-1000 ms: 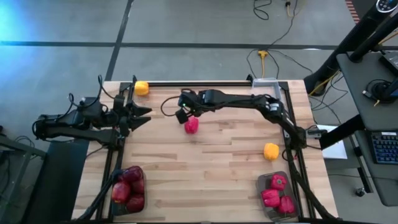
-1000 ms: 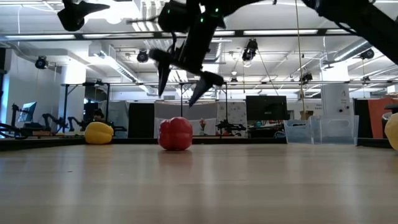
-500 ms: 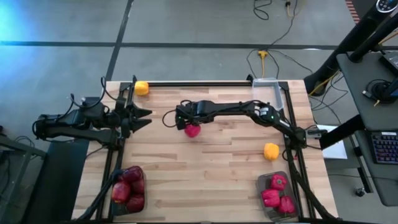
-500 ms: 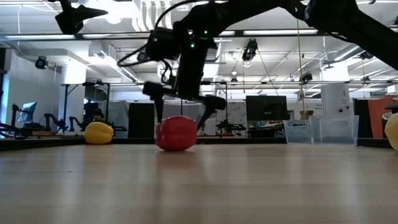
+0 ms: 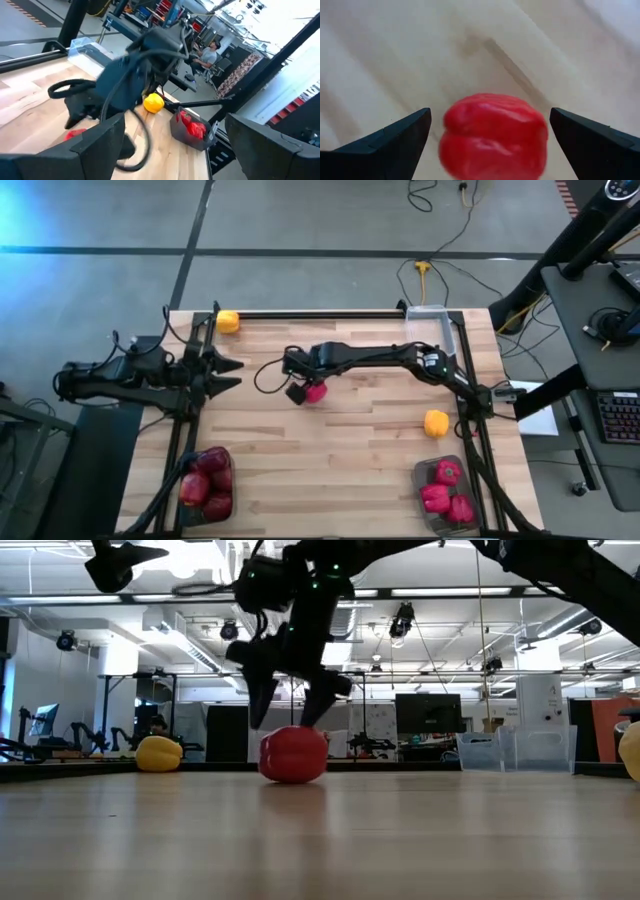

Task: Sort produce into baskets
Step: Put the red bell pepper into the right black bin

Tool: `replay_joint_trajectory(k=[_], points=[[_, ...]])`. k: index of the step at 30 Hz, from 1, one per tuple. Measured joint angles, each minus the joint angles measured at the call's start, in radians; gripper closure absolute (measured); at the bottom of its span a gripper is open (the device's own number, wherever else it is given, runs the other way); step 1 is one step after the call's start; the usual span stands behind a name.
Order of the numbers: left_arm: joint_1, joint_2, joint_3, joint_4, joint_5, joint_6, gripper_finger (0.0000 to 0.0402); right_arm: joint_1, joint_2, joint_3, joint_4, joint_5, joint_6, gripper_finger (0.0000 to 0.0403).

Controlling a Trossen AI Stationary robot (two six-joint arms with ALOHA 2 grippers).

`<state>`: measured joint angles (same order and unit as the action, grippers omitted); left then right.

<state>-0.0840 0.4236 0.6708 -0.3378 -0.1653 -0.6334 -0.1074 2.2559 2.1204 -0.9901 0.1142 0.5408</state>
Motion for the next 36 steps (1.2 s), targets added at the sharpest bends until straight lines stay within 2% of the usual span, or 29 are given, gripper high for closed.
replay_joint_trajectory(k=[2,6,8,11,17,21,26,30,36], points=[[-0.016,0.006,0.000,0.001,-0.006,0.000,0.0075,0.002,-0.016,0.000,-0.001,-0.039,-0.228,0.0003],[-0.037,0.029,-0.003,0.007,-0.029,-0.001,0.0075,0.026,-0.034,0.000,-0.015,-0.096,-0.837,0.0003],[-0.048,0.043,-0.006,0.007,-0.038,-0.007,0.0075,0.037,-0.035,0.000,-0.037,-0.120,-1.054,0.0003],[-0.068,0.066,-0.018,0.056,-0.045,-0.031,0.0075,0.040,-0.019,0.000,-0.072,-0.122,-1.202,0.0003],[-0.134,0.098,-0.062,0.208,-0.085,-0.022,0.0075,-0.007,0.006,-0.010,-0.093,-0.111,-1.281,0.0003],[-0.157,0.129,-0.089,0.247,-0.161,-0.022,0.0075,-0.038,0.005,-0.018,-0.083,-0.110,-1.272,0.0003],[-0.158,0.160,-0.120,0.286,-0.169,-0.056,0.0075,-0.062,-0.002,-0.011,-0.158,-0.086,-1.171,0.0003],[-0.158,0.184,-0.126,0.296,-0.209,-0.067,0.0075,-0.066,-0.002,0.024,-0.265,-0.061,-0.920,0.0003],[-0.156,0.197,-0.126,0.303,-0.274,-0.043,0.0075,-0.067,-0.003,0.149,-0.323,-0.061,-0.359,0.0003]])
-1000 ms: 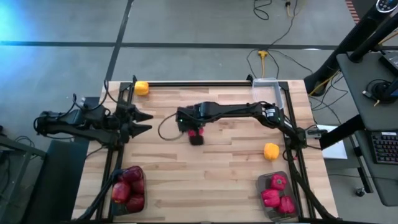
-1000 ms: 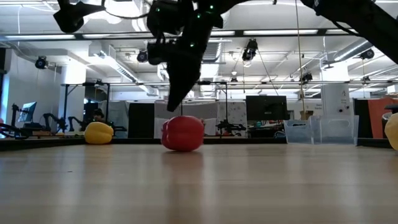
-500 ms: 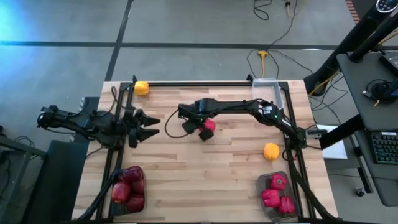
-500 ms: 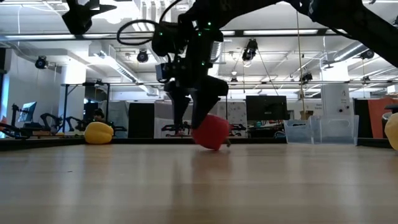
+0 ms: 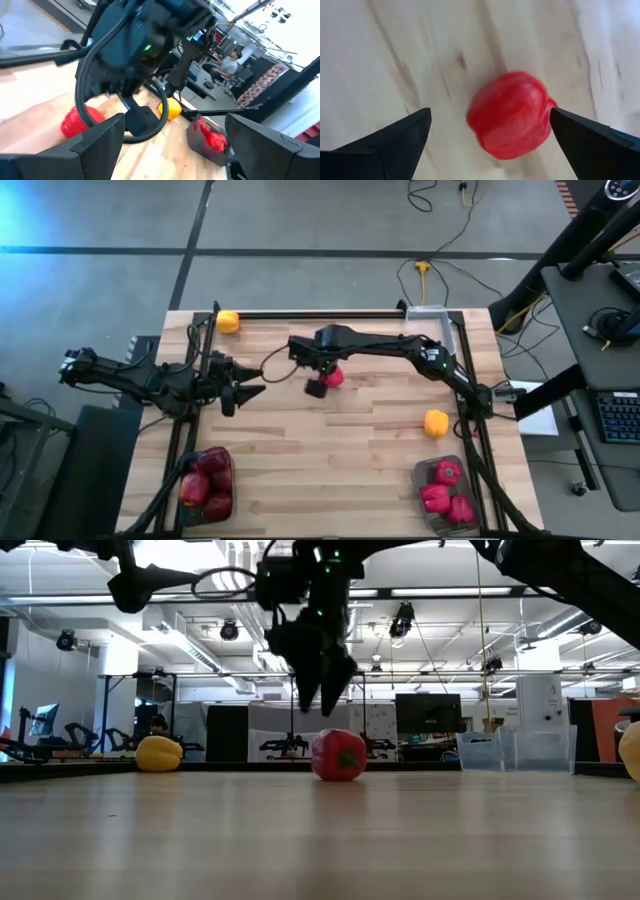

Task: Sort produce into baskets
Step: Put the red bell pepper into the right black bin

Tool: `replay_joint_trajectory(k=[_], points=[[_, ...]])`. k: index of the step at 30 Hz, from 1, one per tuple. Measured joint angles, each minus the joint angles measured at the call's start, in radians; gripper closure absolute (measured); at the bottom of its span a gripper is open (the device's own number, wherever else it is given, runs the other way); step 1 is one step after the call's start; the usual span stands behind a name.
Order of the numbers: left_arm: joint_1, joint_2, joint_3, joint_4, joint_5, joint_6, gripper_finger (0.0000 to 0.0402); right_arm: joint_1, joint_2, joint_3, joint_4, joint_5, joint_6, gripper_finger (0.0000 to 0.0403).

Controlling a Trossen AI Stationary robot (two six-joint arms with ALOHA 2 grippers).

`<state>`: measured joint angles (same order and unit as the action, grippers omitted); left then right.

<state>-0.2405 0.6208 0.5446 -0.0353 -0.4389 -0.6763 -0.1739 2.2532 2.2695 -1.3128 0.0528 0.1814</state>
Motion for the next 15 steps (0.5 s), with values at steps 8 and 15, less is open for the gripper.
replay_joint_trajectory(k=[8,15], points=[[0.000,-0.008,0.000,0.134,0.030,0.104,0.0075,-0.042,0.000,0.033,-0.030,0.026,0.518,0.0003],[0.000,-0.006,0.000,0.151,0.052,0.135,0.0075,-0.048,0.000,-0.071,-0.008,0.076,0.654,0.0003]])
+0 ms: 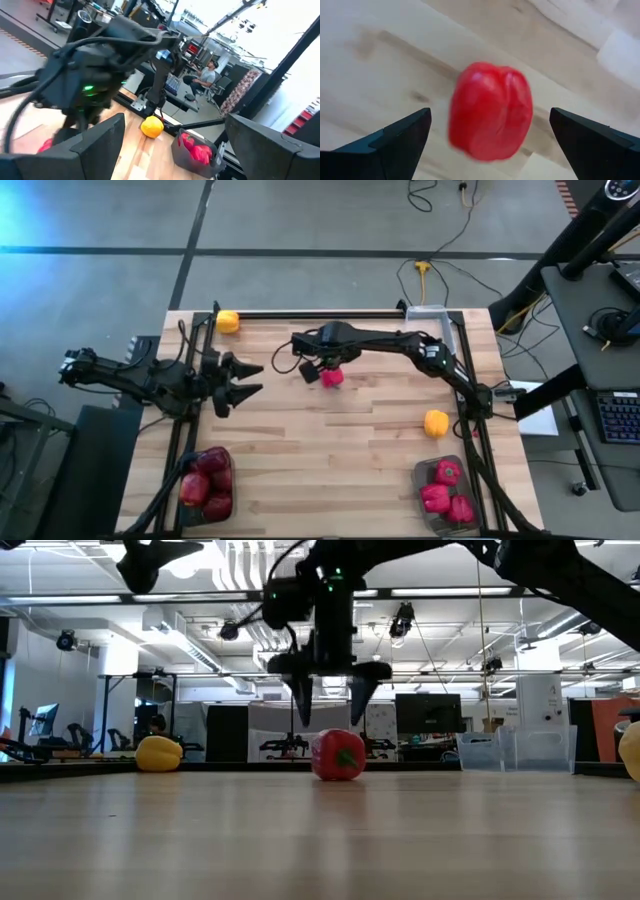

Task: Sort produce into baskets
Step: Put the red bell pepper into the right black bin

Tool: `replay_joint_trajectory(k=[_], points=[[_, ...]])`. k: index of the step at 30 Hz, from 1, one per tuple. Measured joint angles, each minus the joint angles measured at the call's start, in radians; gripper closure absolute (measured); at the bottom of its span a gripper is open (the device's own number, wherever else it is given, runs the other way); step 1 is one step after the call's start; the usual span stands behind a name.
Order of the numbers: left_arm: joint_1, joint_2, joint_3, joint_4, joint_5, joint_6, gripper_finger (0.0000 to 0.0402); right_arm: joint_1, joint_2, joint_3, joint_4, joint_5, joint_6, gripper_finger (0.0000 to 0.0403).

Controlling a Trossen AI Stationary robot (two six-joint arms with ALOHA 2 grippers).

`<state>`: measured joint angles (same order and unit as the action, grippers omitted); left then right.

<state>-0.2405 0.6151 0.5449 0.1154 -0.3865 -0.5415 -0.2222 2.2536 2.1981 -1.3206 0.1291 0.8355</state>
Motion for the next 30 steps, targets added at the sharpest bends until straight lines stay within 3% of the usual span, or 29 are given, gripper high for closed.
replay_joint_trajectory(k=[4,11,17,24,30], points=[[-0.001,0.008,0.000,-0.002,0.015,-0.005,0.0075,-0.012,0.000,-0.096,0.075,0.062,0.067,0.0003],[-0.021,0.026,0.000,0.010,0.101,-0.050,0.0075,-0.021,0.006,-0.247,0.210,-0.020,0.133,0.0003],[-0.108,0.046,0.000,0.076,0.087,-0.043,0.0075,-0.015,0.002,-0.303,0.218,-0.052,0.183,0.0010],[-0.186,0.089,0.000,0.109,0.030,-0.029,0.0075,0.001,0.004,-0.266,0.226,-0.063,0.153,0.0087],[-0.237,0.123,0.001,0.208,0.000,0.054,0.0075,0.038,-0.009,-0.125,0.216,-0.054,0.015,0.0089]])
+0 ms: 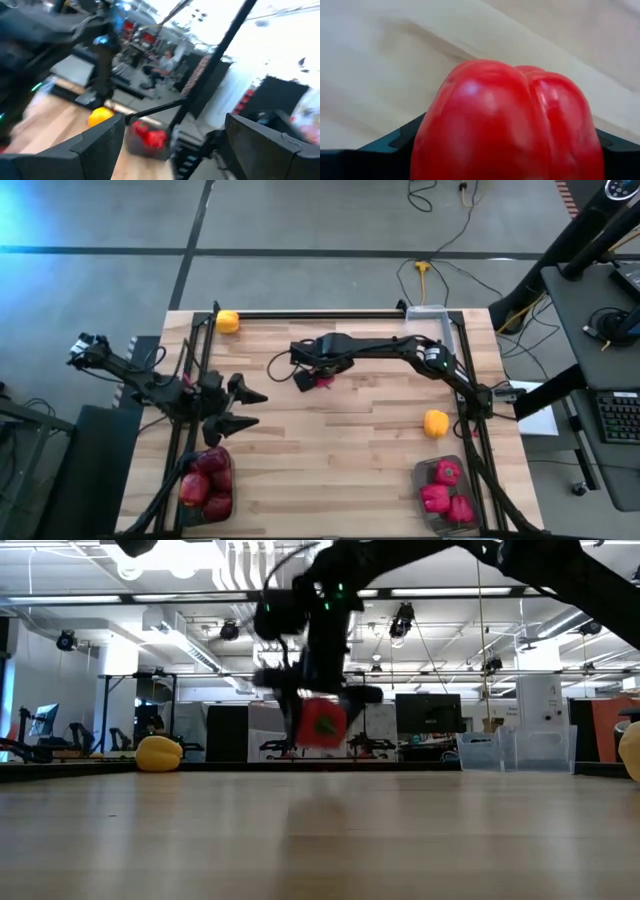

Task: Sort produce into baskets
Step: Put the red bell pepper into the right black bin

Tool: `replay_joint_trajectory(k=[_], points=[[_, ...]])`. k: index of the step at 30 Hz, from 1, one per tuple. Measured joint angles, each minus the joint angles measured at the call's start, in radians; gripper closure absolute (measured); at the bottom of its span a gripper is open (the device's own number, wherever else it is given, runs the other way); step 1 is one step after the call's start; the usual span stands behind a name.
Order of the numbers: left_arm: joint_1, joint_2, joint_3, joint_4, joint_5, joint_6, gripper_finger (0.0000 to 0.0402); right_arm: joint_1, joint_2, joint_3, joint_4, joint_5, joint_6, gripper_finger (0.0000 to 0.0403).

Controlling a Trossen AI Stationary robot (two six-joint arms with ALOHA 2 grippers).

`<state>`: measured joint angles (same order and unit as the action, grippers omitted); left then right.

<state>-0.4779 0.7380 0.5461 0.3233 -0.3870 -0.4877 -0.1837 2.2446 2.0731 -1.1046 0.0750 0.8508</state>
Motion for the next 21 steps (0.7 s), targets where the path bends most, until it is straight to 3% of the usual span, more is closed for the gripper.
replay_joint_trajectory(k=[4,10,16,21], points=[[-0.025,0.004,0.000,-0.071,-0.062,-0.061,0.0075,0.024,-0.019,0.116,-0.072,0.024,-0.072,0.0089],[-0.100,0.005,0.000,-0.054,-0.060,-0.119,0.0075,0.097,-0.067,0.273,-0.216,0.118,-0.120,0.0088],[-0.122,0.041,0.000,-0.054,-0.062,-0.108,0.0075,0.186,-0.163,0.274,-0.223,0.136,-0.111,0.0088],[-0.121,0.095,0.000,-0.054,-0.166,-0.183,0.0075,0.285,-0.230,0.274,-0.278,0.148,-0.079,0.0087]])
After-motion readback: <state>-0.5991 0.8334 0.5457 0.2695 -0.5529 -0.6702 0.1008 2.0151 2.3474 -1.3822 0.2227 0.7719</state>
